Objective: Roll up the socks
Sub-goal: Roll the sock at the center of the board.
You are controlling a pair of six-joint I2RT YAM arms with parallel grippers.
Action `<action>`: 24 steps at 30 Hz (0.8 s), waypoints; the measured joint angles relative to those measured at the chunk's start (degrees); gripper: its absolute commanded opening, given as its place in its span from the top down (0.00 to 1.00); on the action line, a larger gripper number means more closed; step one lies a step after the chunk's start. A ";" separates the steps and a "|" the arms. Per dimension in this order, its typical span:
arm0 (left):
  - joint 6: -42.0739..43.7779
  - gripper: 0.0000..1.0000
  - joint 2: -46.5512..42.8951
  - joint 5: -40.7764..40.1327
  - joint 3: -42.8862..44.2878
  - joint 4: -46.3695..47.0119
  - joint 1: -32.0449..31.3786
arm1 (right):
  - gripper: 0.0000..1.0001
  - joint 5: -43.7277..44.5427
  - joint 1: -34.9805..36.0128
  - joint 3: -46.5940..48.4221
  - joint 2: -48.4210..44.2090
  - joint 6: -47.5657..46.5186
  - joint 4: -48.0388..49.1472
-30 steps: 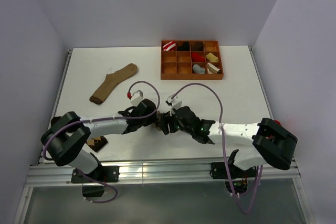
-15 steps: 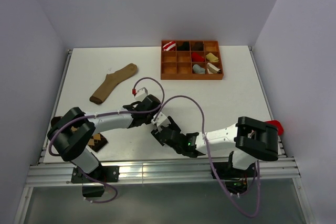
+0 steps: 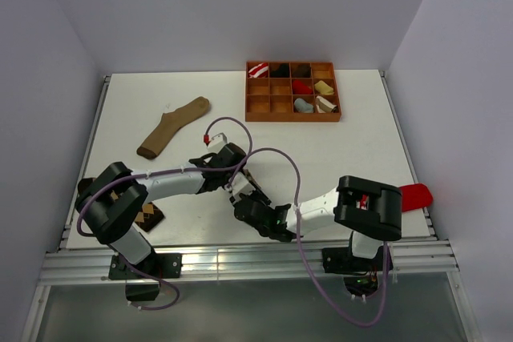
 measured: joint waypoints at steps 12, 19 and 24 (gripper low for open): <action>-0.63 0.37 0.11 1.57 -0.68 1.03 0.74 | 1.00 -5.35 -1.33 -0.72 -0.79 2.56 0.11; -1.29 0.34 -3.23 1.99 -5.33 4.90 1.70 | 1.00 -15.04 -5.95 -4.07 -5.70 5.99 0.42; -2.40 0.34 -6.56 2.38 -10.14 8.74 2.84 | 1.00 -22.95 -10.40 -6.10 -8.35 8.28 0.70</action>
